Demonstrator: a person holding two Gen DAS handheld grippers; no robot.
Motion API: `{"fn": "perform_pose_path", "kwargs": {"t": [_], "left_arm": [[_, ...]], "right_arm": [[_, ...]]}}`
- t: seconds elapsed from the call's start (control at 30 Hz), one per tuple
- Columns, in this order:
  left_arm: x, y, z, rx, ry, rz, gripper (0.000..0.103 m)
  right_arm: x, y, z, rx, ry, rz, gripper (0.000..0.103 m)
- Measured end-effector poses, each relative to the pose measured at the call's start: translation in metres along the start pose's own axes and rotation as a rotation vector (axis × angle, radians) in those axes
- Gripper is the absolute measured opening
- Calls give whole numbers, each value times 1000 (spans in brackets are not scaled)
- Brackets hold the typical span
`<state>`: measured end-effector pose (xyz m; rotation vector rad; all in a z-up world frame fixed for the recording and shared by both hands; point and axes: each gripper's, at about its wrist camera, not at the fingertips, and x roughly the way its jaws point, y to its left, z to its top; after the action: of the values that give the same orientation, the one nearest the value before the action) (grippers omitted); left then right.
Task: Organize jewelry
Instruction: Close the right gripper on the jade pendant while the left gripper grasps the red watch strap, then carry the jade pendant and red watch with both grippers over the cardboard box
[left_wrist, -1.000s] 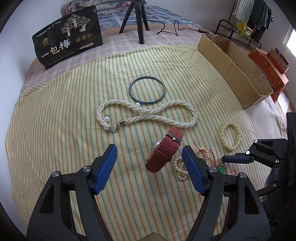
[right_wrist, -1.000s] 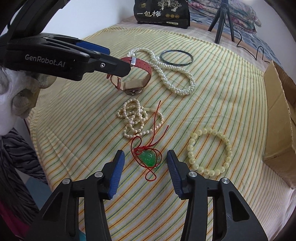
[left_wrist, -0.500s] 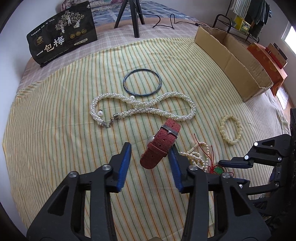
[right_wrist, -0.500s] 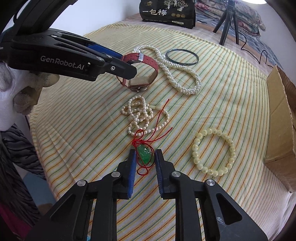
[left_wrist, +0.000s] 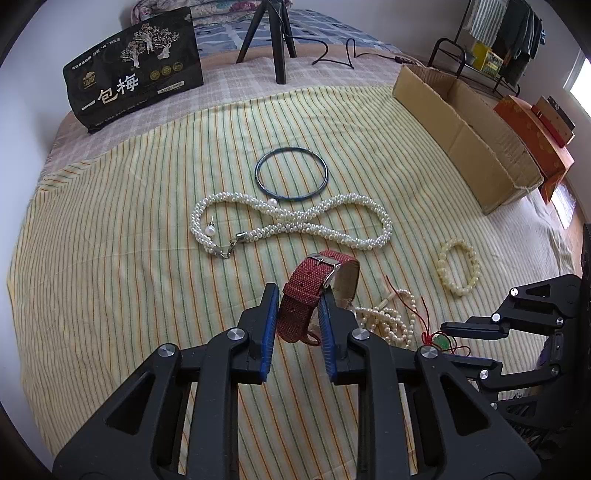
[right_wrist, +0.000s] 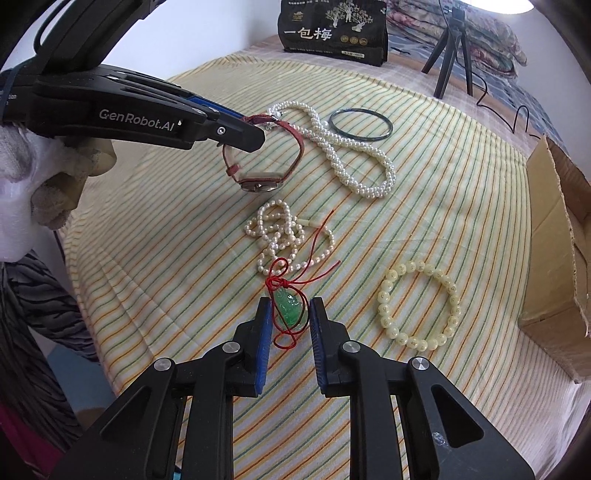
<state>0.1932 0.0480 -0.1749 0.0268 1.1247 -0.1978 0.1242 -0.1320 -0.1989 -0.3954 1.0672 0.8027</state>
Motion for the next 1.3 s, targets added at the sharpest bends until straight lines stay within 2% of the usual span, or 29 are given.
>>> {"fn": "perform_pose_path", "kwargs": {"t": [0.4,0.77,0.93,1.3], "left_arm": [[-12,4,5,-27,-41,11,19],[-31,-9,21,-20,-107,-4,19],[-40,-22,31,-12,-140,-26,19],[-55,-63,55,9,-209,-81,19]], "right_arm": [[-16,0,3,6,-46,-3,18],[-47,-16,13,30,-131,-38,18],[-65,-35,17,62,-177,-74,18],[-109,-104,20,199,-288,-201,18]]}}
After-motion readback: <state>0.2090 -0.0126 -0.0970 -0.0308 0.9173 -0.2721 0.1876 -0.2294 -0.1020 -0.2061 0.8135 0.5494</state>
